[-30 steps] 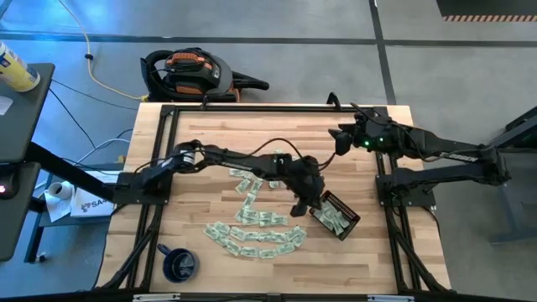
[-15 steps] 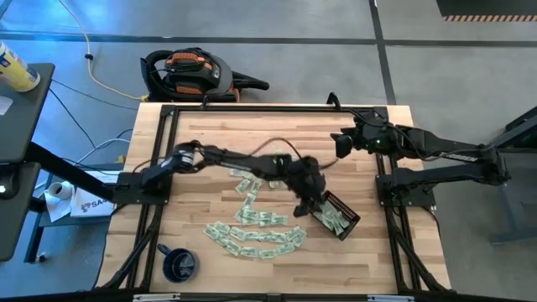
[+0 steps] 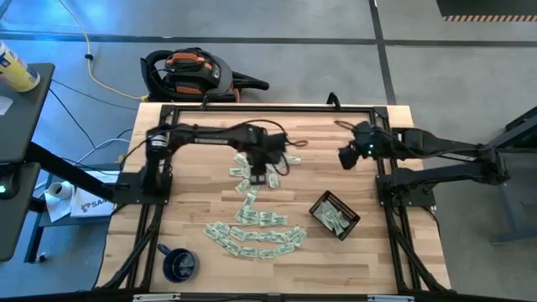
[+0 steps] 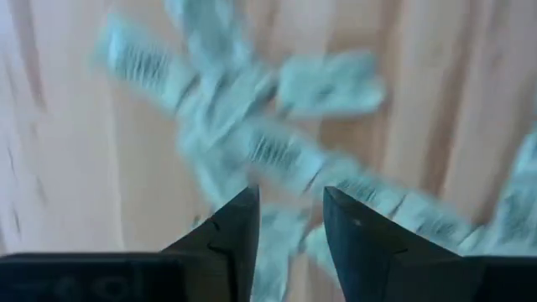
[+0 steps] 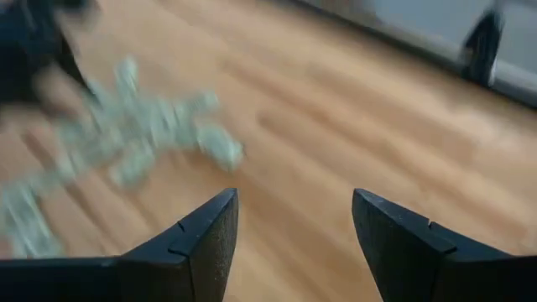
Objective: Pick and place Stevia / Truvia into bins
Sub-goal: Put the stevia packet into the black bin
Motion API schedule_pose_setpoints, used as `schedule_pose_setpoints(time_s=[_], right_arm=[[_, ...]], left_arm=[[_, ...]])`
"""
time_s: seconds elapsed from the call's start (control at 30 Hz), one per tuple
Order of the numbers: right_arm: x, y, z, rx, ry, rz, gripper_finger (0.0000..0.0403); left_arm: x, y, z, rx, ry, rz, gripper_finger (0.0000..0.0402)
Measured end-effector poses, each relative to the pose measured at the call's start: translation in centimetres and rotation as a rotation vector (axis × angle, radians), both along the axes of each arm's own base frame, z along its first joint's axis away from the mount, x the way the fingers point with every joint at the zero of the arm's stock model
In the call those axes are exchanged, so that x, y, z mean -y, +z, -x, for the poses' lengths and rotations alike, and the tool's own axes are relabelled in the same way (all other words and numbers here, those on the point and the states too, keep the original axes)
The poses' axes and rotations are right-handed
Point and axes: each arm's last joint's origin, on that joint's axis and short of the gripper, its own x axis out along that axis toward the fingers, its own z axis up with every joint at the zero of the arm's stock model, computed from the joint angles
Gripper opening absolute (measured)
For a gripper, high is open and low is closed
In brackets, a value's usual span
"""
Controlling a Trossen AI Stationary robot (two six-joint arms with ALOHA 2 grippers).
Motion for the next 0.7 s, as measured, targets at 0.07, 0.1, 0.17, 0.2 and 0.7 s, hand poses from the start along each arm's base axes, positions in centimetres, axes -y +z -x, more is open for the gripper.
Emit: schedule_pose_setpoints(time_s=[0.07, 0.1, 0.17, 0.2, 0.7], right_arm=[[-0.1, -0.5, 0.1, -0.057, 0.024, -0.054, 0.0225], [-0.2, -0.7, 0.0, -0.072, 0.034, -0.075, 0.0225], [-0.2, -0.9, -0.3, -0.081, 0.041, -0.083, 0.0224], [-0.1, -0.9, -0.5, -0.081, 0.045, -0.075, 0.0225], [0.5, -4.2, -5.3, -0.259, 0.328, -0.055, 0.0225]], left_arm=[[-1.1, -0.4, 2.0, -0.008, 0.057, 0.005, 0.0159], [-1.7, -0.7, 3.0, -0.009, 0.099, 0.01, 0.0156], [-2.9, -1.4, 4.9, 0.005, 0.193, 0.034, 0.0153], [-3.5, -1.8, 5.7, 0.022, 0.232, 0.053, 0.0152], [-4.5, -4.8, 7.8, 0.058, -0.077, -0.071, 0.02]])
